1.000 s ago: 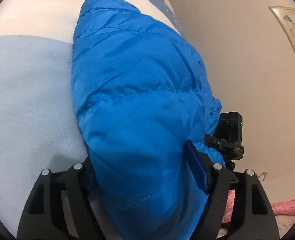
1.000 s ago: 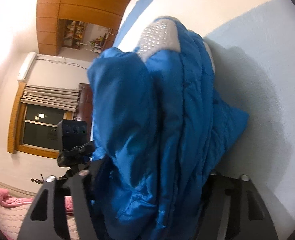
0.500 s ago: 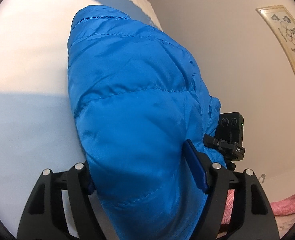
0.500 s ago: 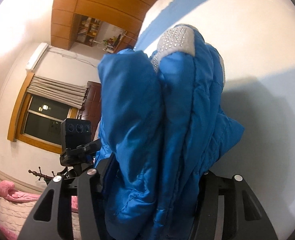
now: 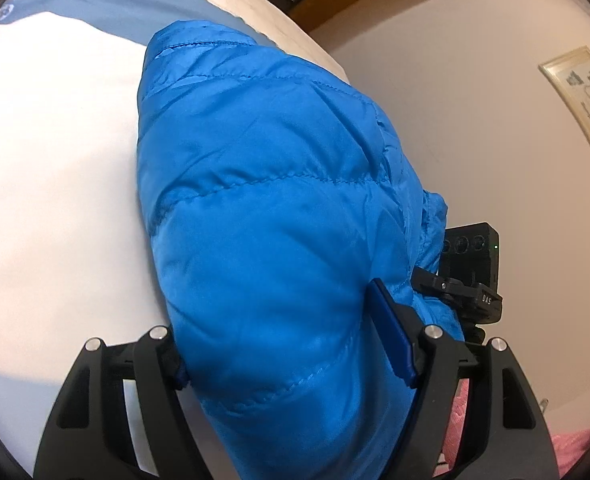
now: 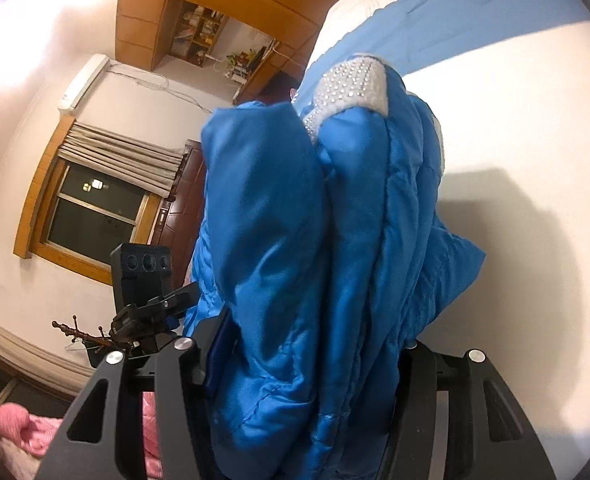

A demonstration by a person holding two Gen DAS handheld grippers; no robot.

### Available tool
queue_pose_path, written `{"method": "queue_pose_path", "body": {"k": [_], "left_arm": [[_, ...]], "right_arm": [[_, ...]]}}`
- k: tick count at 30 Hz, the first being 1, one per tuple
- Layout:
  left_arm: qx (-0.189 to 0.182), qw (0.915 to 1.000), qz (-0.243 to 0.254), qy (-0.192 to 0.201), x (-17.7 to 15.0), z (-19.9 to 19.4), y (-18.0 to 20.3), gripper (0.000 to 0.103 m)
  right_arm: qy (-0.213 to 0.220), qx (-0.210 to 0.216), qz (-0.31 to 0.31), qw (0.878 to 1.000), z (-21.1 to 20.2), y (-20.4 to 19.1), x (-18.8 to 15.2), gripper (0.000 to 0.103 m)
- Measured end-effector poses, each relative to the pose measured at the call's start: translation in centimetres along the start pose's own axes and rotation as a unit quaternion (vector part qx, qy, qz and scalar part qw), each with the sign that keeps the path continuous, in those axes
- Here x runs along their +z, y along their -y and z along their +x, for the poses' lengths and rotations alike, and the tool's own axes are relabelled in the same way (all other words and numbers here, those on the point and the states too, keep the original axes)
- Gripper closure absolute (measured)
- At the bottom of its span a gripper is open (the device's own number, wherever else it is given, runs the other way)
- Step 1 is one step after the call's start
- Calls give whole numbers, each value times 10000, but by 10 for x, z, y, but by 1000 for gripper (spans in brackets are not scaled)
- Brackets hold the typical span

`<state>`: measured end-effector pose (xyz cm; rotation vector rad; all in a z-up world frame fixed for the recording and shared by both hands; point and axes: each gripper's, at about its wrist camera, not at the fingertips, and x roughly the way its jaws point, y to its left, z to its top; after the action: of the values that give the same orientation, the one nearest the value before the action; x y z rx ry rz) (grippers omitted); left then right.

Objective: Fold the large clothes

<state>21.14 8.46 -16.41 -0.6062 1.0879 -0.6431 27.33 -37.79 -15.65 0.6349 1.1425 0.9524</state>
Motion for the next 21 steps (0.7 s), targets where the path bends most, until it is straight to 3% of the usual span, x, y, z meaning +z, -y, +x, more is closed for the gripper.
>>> {"method": "queue_pose_path", "body": {"k": [9, 14, 17, 21], "left_arm": [[375, 9988, -276, -143, 3, 25, -36, 27], [430, 9987, -272, -90, -3, 21, -41, 24], [499, 9981, -348, -89, 8, 34, -29, 23], [721, 9967, -371, -60, 13, 15, -14, 23]], "right_arm": [[-278, -237, 419, 9985, 50, 36, 34, 45], [-199, -127, 635, 9977, 47, 50, 23, 42], [-221, -366, 579, 9974, 51, 39, 33, 33], [-207, -716, 529, 9958, 41, 25, 36, 21]]}}
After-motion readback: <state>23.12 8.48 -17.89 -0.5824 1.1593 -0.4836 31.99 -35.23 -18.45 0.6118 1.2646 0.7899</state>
